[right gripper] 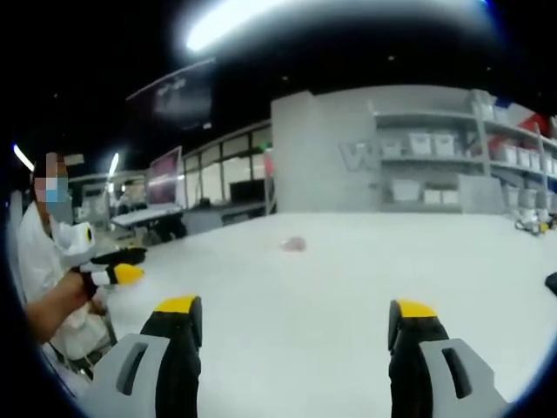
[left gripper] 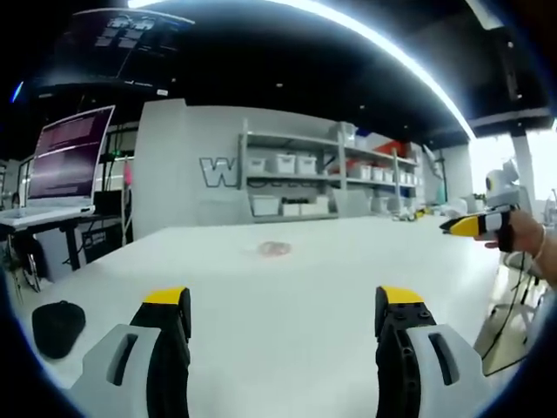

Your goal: Open the resealable bag by pulling the two sides of the seal apart until the entire bag opening is separated and visibly accessible.

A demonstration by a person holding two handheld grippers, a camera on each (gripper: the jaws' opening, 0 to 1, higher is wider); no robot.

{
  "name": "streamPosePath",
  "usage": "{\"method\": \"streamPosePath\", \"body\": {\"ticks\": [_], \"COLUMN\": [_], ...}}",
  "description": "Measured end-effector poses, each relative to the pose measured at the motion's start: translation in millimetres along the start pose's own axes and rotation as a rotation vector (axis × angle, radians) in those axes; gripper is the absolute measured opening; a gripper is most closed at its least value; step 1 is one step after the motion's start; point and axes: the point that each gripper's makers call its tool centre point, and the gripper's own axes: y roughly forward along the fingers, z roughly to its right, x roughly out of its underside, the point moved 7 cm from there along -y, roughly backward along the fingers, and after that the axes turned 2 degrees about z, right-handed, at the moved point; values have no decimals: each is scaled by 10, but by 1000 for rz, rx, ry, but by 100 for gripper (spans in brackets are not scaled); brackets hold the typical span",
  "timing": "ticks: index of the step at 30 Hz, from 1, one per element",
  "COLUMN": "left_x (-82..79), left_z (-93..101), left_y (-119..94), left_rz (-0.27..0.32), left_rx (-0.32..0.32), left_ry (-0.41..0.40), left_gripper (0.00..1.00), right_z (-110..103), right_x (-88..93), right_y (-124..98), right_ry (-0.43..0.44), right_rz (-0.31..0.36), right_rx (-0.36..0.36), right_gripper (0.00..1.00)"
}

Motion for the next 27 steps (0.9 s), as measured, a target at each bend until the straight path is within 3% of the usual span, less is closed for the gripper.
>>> {"method": "streamPosePath", "body": {"ticks": [21,27], "left_x": [-15,6], "left_z": [15,19], "left_y": [-10,3], "left_rz": [-27,-35], "left_rx": [6,10], "left_ry": [7,6], "left_gripper": [85,85], "right_z": [20,27], "right_x": [65,142], "right_y": [7,27], "right_ry": [6,-6], "right_rz": [-31,-77], "right_rx": [18,22], "right_gripper": [89,89]}}
